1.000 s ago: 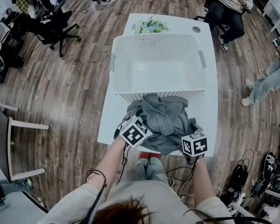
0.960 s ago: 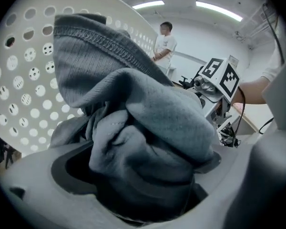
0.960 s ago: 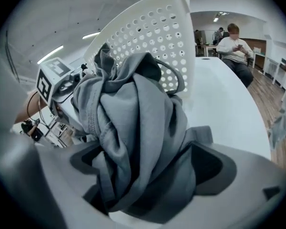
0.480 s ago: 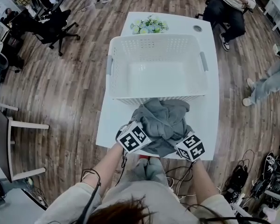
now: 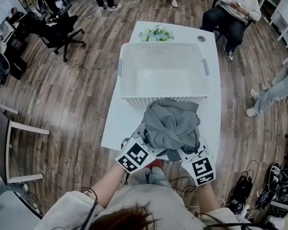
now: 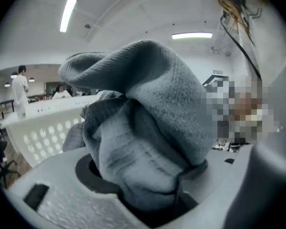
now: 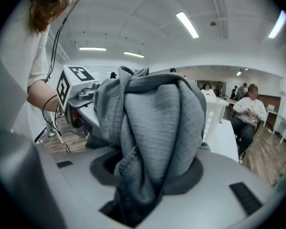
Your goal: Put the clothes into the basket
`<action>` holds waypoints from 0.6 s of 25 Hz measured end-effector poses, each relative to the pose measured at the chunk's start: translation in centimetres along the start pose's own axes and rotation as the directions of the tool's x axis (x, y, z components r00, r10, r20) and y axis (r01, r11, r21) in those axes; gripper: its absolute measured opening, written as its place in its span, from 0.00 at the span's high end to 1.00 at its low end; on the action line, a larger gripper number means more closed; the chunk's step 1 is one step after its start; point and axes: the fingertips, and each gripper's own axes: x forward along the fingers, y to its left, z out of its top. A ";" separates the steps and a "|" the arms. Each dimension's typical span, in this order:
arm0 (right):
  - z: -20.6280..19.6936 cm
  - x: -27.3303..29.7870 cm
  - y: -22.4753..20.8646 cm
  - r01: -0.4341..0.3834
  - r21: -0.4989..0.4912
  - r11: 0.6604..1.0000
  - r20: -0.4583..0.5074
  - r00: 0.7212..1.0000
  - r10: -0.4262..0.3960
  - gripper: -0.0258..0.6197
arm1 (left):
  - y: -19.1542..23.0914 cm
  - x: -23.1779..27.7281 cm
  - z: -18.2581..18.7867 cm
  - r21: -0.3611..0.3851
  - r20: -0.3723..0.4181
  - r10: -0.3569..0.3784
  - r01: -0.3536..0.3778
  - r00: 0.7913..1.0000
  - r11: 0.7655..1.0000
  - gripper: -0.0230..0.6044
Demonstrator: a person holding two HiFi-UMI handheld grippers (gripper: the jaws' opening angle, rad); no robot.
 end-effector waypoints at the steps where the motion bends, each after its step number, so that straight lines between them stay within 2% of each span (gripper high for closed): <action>1: 1.5 -1.2 0.2 0.018 -0.019 1.000 0.022 1.000 -0.018 0.66 | -0.5 -0.9 1.6 0.033 0.017 0.014 -0.015 1.000 0.999 0.43; 7: 10.1 -6.5 0.9 0.110 -0.161 0.981 0.122 0.988 -0.091 0.66 | -1.6 -6.2 10.0 0.146 0.154 0.106 -0.129 0.982 0.981 0.44; 15: 19.7 -8.8 -0.8 0.218 -0.259 0.941 0.275 0.951 -0.145 0.66 | 1.2 -10.3 19.8 0.229 0.319 0.167 -0.247 0.933 0.942 0.45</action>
